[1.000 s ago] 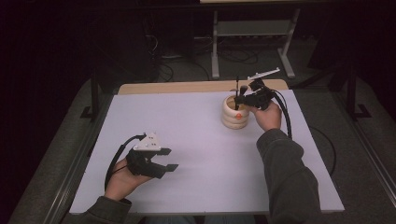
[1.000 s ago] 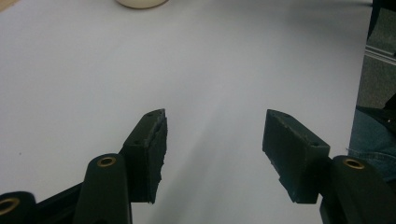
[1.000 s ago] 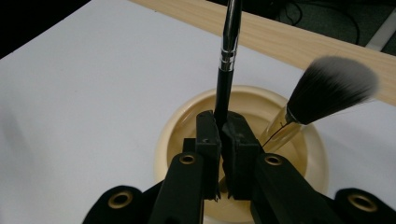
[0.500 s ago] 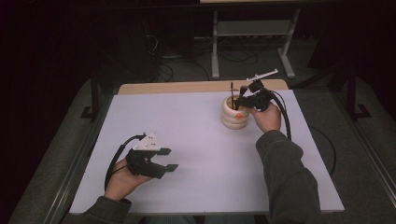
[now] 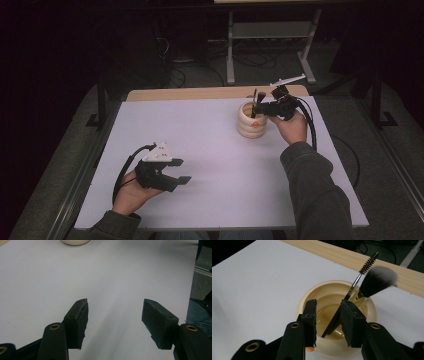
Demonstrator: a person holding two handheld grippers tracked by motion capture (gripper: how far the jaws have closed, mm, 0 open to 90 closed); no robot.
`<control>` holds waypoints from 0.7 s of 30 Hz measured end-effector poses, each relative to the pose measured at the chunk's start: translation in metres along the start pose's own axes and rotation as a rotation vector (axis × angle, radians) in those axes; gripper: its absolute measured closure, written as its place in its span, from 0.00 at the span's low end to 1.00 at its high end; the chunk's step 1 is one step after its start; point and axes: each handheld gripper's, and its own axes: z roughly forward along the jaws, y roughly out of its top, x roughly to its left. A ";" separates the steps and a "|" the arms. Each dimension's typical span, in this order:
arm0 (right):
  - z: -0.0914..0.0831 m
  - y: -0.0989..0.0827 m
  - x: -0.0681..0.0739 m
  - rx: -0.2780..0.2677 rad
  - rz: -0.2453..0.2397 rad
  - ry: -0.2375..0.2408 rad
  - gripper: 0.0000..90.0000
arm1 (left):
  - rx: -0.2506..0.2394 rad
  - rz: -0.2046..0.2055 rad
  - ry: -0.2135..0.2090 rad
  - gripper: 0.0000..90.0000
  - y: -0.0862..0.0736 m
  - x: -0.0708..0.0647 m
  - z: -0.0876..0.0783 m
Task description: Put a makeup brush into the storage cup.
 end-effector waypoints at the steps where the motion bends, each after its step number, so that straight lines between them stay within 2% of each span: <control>1: -0.001 -0.001 0.000 0.003 0.007 0.000 0.70 | -0.003 -0.001 0.002 0.42 0.000 0.000 0.000; 3: -0.003 -0.004 -0.001 -0.002 0.008 0.003 0.70 | 0.008 0.012 0.004 0.41 0.000 0.001 0.000; 6: -0.005 -0.007 -0.002 -0.007 0.003 0.005 0.67 | -0.003 -0.010 0.009 0.41 -0.001 0.002 0.001; 11: -0.009 -0.010 -0.001 -0.015 0.012 0.011 0.63 | 0.001 -0.008 0.020 0.40 -0.001 0.003 -0.001; 15: -0.014 -0.014 0.006 -0.028 -0.001 0.026 0.51 | -0.002 -0.012 0.030 0.38 -0.003 0.005 0.001; 16: -0.015 -0.014 0.007 -0.029 0.003 0.030 0.50 | -0.010 -0.024 0.032 0.37 -0.003 0.005 0.001; 21: -0.021 -0.015 0.014 -0.063 -0.012 0.047 0.44 | -0.003 -0.030 0.037 0.35 -0.006 0.010 0.000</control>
